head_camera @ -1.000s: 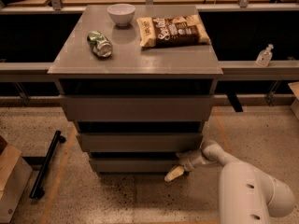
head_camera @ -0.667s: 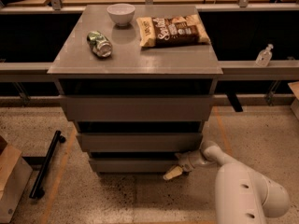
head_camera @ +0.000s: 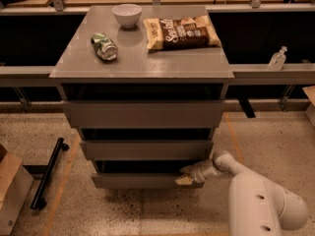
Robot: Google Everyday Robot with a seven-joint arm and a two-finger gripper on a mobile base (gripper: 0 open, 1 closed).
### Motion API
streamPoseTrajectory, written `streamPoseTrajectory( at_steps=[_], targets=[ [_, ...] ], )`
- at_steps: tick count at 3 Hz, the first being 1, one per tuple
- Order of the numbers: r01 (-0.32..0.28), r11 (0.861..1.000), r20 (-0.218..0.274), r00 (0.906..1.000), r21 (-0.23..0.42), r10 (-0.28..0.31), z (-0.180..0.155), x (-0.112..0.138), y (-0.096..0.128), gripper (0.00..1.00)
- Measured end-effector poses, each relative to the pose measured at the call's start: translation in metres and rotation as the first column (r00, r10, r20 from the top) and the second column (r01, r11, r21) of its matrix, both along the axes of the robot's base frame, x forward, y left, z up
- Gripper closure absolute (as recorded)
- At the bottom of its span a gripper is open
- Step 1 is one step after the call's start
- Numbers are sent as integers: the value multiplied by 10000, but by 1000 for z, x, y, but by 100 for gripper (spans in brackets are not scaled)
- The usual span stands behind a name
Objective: Open bottom drawer
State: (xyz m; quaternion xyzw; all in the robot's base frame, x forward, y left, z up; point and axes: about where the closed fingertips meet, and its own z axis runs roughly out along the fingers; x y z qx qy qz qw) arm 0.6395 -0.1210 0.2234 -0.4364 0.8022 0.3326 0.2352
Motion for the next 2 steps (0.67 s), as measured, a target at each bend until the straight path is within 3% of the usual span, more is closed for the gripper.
streamPoseTrajectory(
  at_steps=[1,2],
  targets=[
    [2,10000,0,10000,0,-2,1,0,0,87],
    [8,10000,-885,9961,-58,-13,4,-44,-2,98]
  ],
)
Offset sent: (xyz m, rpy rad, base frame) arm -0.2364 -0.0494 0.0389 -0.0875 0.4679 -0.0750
